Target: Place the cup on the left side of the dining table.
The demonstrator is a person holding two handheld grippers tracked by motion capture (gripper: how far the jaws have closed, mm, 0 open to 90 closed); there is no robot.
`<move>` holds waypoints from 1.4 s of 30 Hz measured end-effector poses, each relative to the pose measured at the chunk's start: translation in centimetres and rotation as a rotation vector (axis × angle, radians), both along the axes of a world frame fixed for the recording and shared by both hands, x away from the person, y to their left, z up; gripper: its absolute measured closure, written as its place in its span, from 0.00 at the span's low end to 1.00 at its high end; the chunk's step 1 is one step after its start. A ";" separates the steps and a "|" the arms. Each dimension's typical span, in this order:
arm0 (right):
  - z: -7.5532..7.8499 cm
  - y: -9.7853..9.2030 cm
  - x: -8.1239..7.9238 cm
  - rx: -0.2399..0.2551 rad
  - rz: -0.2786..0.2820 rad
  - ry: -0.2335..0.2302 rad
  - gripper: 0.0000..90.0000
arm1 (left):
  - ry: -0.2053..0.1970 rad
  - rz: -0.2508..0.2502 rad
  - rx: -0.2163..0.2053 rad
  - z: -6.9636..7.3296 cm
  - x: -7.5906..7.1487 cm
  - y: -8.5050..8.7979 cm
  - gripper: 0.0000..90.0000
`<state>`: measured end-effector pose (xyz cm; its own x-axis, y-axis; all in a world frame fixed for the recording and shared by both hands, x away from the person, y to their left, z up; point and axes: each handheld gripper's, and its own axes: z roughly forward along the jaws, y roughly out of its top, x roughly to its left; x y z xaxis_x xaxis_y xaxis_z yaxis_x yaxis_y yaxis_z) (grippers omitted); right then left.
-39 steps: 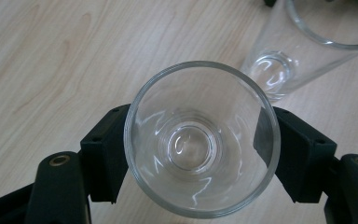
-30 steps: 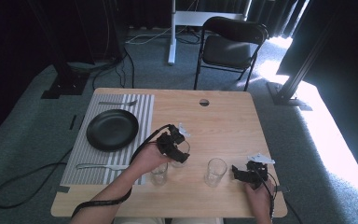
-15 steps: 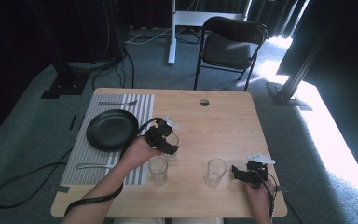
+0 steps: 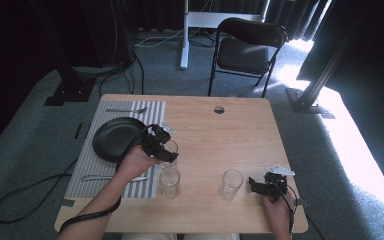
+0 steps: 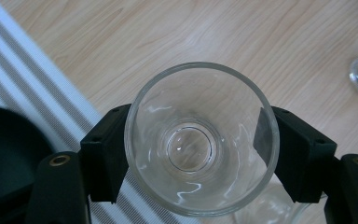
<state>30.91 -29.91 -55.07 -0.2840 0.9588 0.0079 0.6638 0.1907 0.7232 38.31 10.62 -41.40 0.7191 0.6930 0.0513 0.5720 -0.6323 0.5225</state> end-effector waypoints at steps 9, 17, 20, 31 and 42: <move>0.0 0.0 0.0 0.000 0.000 0.000 0.14 | 0.014 0.056 -0.001 0.0 0.2 3.1 0.32; 0.0 0.0 0.0 0.000 0.000 0.000 0.14 | 0.014 0.118 -0.008 -0.4 0.4 5.6 0.32; 0.0 0.0 0.0 0.000 0.000 0.000 0.14 | 0.015 0.134 -0.002 -0.7 0.4 6.3 0.32; 0.0 0.0 0.0 0.000 0.000 0.000 0.14 | 0.047 0.181 -0.028 -1.4 0.8 8.3 0.32; 0.0 0.0 0.0 0.000 0.000 0.000 0.14 | 0.069 0.200 -0.033 -2.0 1.0 9.0 0.32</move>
